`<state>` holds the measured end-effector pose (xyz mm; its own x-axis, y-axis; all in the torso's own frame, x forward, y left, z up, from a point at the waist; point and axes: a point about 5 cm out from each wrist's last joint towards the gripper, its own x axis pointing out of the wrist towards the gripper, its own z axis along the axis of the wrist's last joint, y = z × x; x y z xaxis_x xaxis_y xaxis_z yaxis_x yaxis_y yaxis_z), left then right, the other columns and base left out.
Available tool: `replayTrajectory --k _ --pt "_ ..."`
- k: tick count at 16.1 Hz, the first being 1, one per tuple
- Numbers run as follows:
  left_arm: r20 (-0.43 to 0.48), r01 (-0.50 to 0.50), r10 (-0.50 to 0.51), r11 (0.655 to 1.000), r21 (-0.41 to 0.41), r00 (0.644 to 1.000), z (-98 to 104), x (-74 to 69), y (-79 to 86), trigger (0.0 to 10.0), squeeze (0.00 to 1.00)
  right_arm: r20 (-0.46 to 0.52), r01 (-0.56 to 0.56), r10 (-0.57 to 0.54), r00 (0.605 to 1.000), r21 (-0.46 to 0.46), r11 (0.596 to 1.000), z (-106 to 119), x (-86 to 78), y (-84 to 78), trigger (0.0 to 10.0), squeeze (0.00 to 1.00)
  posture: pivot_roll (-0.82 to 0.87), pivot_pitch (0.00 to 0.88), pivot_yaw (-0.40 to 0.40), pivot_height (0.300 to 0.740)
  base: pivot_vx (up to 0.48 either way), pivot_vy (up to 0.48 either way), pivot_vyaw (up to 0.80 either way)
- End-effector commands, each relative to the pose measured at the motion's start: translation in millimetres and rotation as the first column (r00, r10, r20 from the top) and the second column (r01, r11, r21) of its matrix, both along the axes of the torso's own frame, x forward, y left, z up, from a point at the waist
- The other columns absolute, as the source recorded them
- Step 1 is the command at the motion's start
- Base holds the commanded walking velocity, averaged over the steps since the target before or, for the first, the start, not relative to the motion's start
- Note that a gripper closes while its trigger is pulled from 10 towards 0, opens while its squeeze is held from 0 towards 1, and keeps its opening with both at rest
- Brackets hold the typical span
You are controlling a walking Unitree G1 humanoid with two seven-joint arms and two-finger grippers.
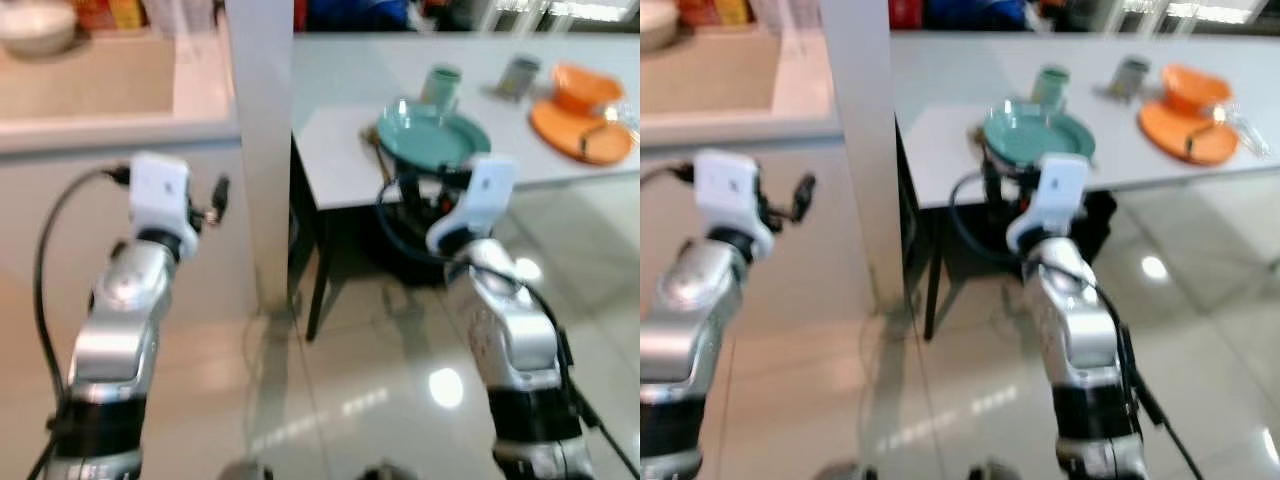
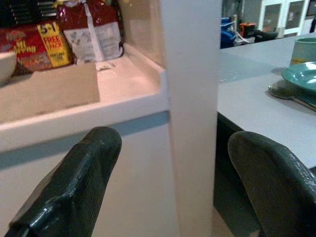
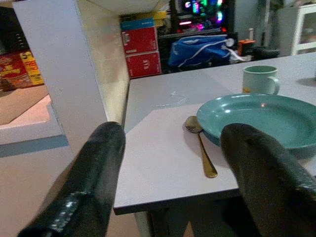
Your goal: Setting the table
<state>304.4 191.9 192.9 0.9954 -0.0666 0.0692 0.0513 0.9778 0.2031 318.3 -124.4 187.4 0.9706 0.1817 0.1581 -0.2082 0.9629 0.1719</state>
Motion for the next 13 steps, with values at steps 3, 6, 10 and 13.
replayTrajectory --k 3,6,10,13 --pt "0.019 0.024 -0.024 1.0 0.0 1.0 4.7 0.6 -7.9 10.0 0.0 0.036 0.014 -0.014 0.999 0.003 1.0 3.2 -0.9 -6.2 10.0 0.0 0.13 0.057 -0.041 0.74 0.0 0.48 -0.27" --pt "0.021 0.03 -0.03 1.0 0.006 0.999 5.3 0.7 -8.0 10.0 0.0 0.043 0.025 -0.024 0.999 -0.013 1.0 2.6 -3.0 -7.2 10.0 0.0 0.13 0.045 -0.033 0.74 0.0 0.48 0.0" --pt "0.03 0.035 -0.035 0.999 0.011 0.999 8.6 3.5 -6.9 10.0 0.0 0.036 0.081 -0.081 0.996 -0.008 0.997 -1.2 -3.2 -14.6 10.0 0.0 0.13 0.031 -0.026 0.74 0.0 0.48 0.0" --pt "0.033 0.043 -0.043 0.999 0.011 0.999 9.5 5.6 -8.7 10.0 0.0 0.055 0.125 -0.12 0.991 -0.108 0.986 2.8 -2.0 -19.1 10.0 0.0 0.13 0.028 -0.023 0.74 0.0 0.48 0.0"
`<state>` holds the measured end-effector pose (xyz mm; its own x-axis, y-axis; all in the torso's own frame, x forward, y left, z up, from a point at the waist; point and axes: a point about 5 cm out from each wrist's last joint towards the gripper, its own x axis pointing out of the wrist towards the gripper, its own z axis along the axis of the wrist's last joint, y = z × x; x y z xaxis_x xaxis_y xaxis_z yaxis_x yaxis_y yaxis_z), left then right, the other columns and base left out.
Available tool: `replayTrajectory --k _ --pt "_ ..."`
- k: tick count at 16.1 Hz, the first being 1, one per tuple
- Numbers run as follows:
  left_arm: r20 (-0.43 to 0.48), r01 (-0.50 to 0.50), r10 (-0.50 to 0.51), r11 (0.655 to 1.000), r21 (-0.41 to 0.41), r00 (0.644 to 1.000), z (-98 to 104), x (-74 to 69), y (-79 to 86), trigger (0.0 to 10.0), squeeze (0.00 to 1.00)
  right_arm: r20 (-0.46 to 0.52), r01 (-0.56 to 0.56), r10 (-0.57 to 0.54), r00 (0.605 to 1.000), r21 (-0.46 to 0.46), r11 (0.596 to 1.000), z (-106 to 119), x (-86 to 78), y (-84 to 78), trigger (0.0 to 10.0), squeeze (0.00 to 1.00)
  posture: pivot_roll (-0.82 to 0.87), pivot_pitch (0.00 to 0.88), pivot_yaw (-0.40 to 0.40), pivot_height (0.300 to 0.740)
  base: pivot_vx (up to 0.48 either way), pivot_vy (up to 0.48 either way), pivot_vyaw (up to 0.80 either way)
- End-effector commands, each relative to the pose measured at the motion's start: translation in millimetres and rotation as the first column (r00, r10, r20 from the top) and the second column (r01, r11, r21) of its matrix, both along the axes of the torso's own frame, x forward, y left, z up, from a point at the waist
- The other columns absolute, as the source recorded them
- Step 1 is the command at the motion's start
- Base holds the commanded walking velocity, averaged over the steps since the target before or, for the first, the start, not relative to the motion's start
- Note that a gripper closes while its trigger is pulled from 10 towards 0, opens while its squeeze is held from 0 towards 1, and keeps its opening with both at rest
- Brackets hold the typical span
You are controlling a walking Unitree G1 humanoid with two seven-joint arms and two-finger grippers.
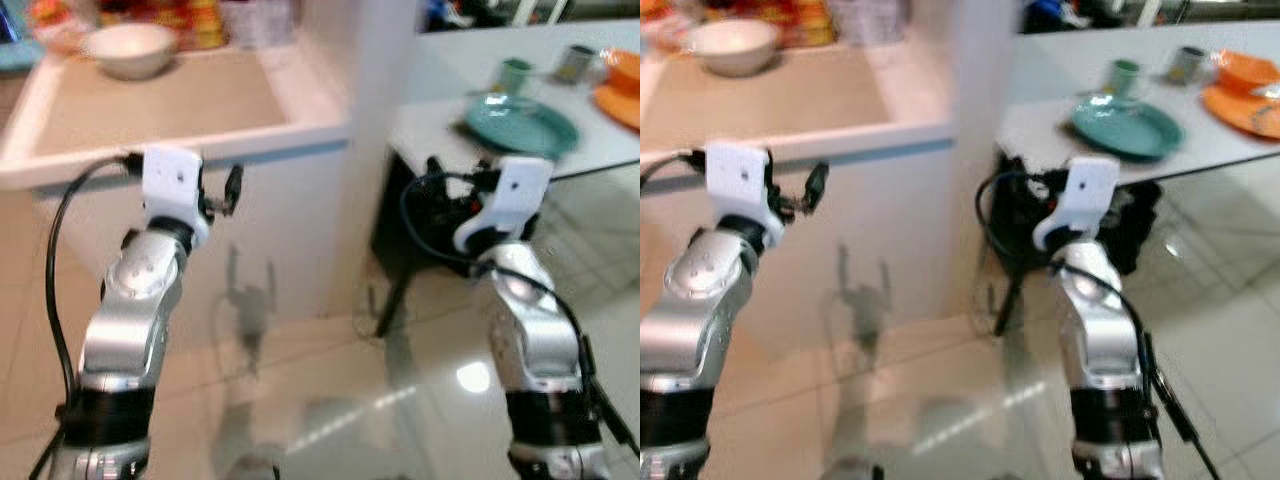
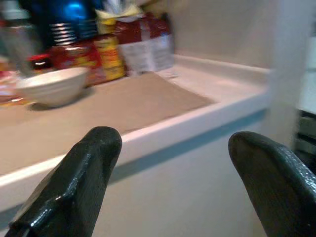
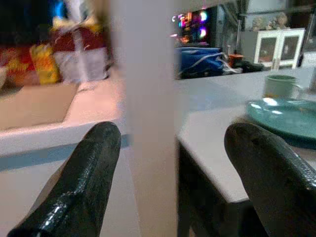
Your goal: Setting the table
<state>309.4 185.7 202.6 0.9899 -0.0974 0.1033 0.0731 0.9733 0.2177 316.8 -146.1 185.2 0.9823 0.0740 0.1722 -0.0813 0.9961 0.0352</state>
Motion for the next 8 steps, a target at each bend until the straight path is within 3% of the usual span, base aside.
replayTrajectory --k 1,4,6,8 --pt "-0.002 0.013 -0.013 1.0 -0.002 1.0 0.0 1.6 -2.4 10.0 0.0 0.068 0.005 0.002 0.998 -0.097 0.995 9.5 1.5 1.8 10.0 0.0 0.14 0.024 -0.024 0.74 0.0 0.48 0.0" --pt "0.007 0.005 -0.005 1.0 -0.025 1.0 2.3 2.6 -1.6 10.0 0.0 0.053 0.006 -0.005 0.999 -0.02 1.0 9.8 2.9 -2.7 10.0 0.0 0.14 0.022 -0.029 0.74 0.0 0.48 0.0" --pt "0.004 -0.009 0.01 0.99 -0.141 1.0 5.3 3.5 -1.2 10.0 0.0 0.022 0.028 -0.029 0.999 0.063 0.998 6.7 2.3 -5.2 10.0 0.0 0.14 0.035 -0.038 0.74 0.0 0.0 0.0" --pt "0.016 0.019 -0.017 0.993 -0.119 1.0 5.0 0.3 -7.2 10.0 0.0 -0.035 0.022 -0.019 0.999 0.081 0.996 -2.3 -1.2 -7.0 10.0 0.0 0.14 0.044 -0.046 0.74 0.0 0.0 0.0"
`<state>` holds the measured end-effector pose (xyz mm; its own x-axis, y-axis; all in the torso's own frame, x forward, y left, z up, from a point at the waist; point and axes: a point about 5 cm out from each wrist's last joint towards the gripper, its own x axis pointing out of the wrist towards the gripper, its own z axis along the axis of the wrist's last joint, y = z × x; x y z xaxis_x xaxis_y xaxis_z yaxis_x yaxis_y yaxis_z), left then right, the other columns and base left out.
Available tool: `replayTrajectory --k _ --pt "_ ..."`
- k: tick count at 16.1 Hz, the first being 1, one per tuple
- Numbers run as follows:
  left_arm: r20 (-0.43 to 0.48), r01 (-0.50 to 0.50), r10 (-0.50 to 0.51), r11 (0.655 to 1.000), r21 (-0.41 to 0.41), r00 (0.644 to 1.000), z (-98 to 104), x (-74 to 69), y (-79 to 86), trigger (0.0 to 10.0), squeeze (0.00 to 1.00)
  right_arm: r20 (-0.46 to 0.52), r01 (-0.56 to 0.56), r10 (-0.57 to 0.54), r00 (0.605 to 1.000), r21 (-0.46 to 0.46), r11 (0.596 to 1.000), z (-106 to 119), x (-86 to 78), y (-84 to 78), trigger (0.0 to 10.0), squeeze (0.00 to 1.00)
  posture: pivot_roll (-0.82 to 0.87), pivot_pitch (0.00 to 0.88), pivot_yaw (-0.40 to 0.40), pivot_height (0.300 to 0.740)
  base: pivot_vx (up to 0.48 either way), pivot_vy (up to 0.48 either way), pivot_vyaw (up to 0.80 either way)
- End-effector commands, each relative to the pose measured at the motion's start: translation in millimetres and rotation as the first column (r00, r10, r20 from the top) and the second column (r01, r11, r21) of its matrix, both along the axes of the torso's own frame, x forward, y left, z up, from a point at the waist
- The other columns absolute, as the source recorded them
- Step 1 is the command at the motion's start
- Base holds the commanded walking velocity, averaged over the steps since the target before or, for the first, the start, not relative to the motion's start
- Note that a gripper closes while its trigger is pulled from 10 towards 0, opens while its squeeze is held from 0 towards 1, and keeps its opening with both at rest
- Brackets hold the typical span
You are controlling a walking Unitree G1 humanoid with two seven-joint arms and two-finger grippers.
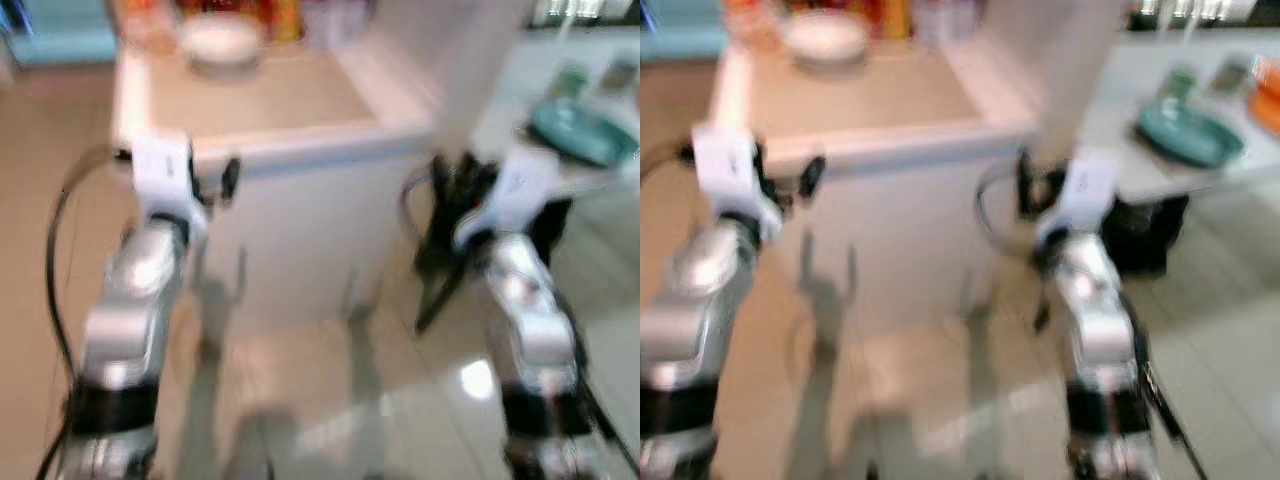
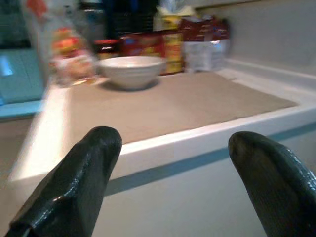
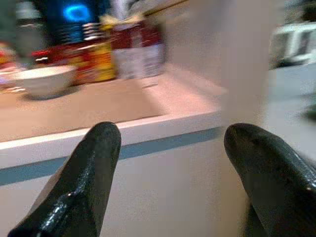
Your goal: Setting the table
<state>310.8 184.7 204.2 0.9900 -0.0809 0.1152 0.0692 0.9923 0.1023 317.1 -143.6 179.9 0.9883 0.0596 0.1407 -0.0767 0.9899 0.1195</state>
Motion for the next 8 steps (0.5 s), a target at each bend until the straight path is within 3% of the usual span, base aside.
replayTrajectory --k 1,4,7,8 --pt "0.03 0.036 -0.036 0.999 0.004 0.999 4.1 -2.7 -8.3 10.0 0.0 -0.006 0.013 -0.013 1.0 -0.002 1.0 1.7 -2.0 -9.0 10.0 0.0 0.14 0.047 -0.047 0.74 0.0 0.0 0.0" --pt "0.041 0.102 -0.103 0.995 0.017 0.994 0.4 -8.7 -21.9 10.0 0.0 0.019 -0.006 0.005 1.0 0.038 0.999 8.2 -8.1 -11.4 10.0 0.0 0.11 0.056 -0.043 0.74 0.0 0.0 0.0" --pt "0.06 0.134 -0.137 0.99 0.046 0.989 7.5 -6.6 -28.9 10.0 0.0 0.041 -0.022 0.021 0.999 0.026 0.999 13.7 -12.1 -16.4 10.0 0.0 0.11 0.061 -0.039 0.74 0.395 0.0 0.0" --pt "0.065 0.139 -0.142 0.989 0.051 0.988 11.6 -6.0 -28.7 10.0 0.0 0.047 -0.016 0.015 0.999 0.014 1.0 15.3 -12.1 -19.3 10.0 0.0 0.11 0.061 -0.038 0.74 0.431 0.0 0.8"
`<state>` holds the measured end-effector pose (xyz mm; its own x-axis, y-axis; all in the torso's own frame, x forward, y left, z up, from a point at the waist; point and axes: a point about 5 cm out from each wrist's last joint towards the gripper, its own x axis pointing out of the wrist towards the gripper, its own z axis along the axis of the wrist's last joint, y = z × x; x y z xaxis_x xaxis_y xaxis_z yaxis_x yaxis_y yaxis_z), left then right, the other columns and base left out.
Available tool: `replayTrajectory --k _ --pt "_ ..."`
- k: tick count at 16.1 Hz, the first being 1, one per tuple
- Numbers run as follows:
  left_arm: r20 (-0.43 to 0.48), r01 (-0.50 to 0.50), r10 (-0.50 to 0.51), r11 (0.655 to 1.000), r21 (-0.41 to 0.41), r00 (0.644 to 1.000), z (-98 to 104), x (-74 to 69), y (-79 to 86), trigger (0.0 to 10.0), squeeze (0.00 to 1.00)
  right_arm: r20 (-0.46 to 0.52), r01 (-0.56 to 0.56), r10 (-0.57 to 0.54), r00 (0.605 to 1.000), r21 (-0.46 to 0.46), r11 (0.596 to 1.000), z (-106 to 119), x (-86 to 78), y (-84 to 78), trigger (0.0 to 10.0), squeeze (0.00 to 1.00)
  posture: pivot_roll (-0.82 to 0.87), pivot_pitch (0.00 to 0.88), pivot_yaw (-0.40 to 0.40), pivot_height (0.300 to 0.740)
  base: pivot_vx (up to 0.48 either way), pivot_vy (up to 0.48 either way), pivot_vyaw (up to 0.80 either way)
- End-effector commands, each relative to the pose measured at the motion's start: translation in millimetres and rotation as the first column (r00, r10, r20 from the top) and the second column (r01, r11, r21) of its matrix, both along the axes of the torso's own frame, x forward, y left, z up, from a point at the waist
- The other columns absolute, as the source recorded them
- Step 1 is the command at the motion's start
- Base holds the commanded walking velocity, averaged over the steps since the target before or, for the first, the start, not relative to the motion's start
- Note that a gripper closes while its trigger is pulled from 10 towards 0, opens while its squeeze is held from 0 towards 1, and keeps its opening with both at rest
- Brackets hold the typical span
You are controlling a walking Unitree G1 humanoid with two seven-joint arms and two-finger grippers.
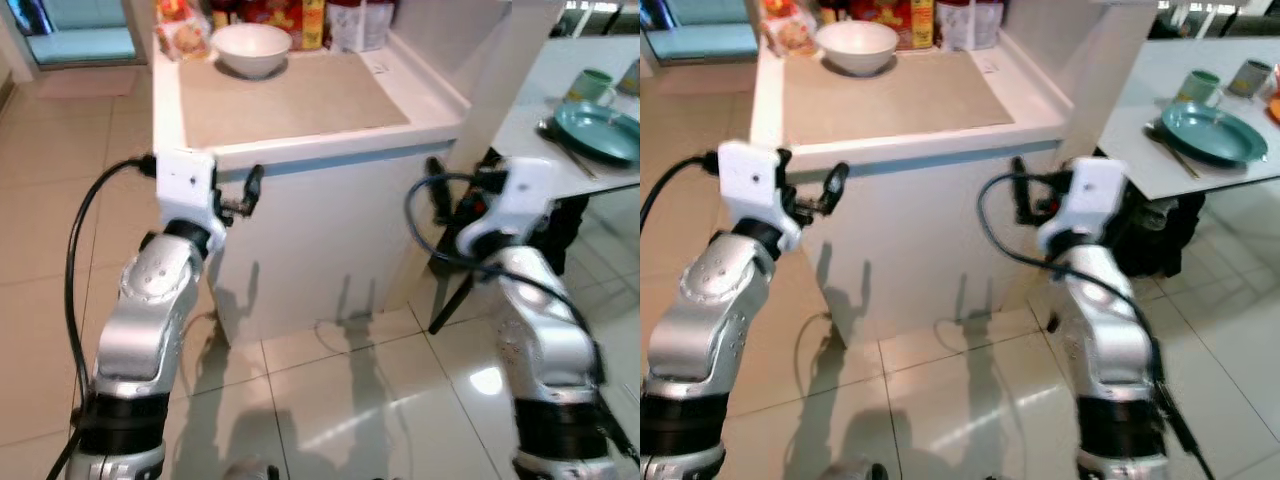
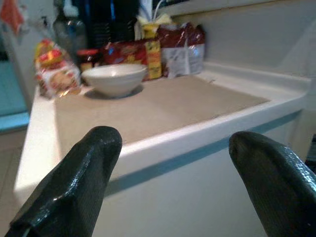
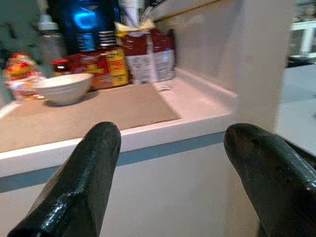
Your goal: Setting the table
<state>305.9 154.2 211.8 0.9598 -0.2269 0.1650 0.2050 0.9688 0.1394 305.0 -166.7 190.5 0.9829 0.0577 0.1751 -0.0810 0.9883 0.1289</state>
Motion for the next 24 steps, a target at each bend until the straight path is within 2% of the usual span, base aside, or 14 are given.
replayTrajectory --k 1,6,9,15,17,24 --pt "0.025 -0.003 0.003 1.0 0.016 1.0 7.3 -0.3 2.7 10.0 0.0 0.014 -0.014 0.014 1.0 -0.002 1.0 6.1 0.6 2.8 10.0 0.0 0.11 0.061 -0.037 0.74 0.439 0.0 0.8" --pt "0.03 -0.01 0.009 1.0 0.03 0.999 9.5 1.9 6.9 10.0 0.0 0.035 0.013 -0.012 0.999 -0.016 1.0 13.6 6.2 -3.0 10.0 0.0 0.11 0.065 -0.03 0.74 0.439 0.0 0.8" --pt "0.032 -0.01 0.009 0.999 0.031 0.999 11.3 4.4 7.9 10.0 0.0 0.053 0.03 -0.029 0.998 -0.022 0.999 20.3 8.9 -7.8 10.0 0.0 0.1 0.063 -0.021 0.74 0.439 0.0 0.0" --pt "0.026 -0.009 0.009 1.0 0.025 1.0 10.9 6.8 7.1 10.0 0.0 0.065 -0.015 0.02 0.998 -0.084 0.996 24.7 10.8 -6.0 10.0 0.0 0.1 0.066 -0.018 0.74 0.44 0.0 0.0" --pt "0.024 -0.004 0.003 1.0 0.022 1.0 10.2 5.9 6.4 10.0 0.0 0.068 0.016 -0.013 0.998 -0.042 0.999 25.2 10.9 -10.5 10.0 0.0 0.1 0.066 -0.018 0.74 0.441 0.0 0.0" --pt "0.021 -0.007 0.007 1.0 0.016 1.0 9.0 6.9 5.1 10.0 0.0 0.057 0.025 -0.023 0.998 -0.032 0.999 26.6 12.2 -16.7 10.0 0.0 0.1 0.067 -0.024 0.74 0.423 0.0 0.0"
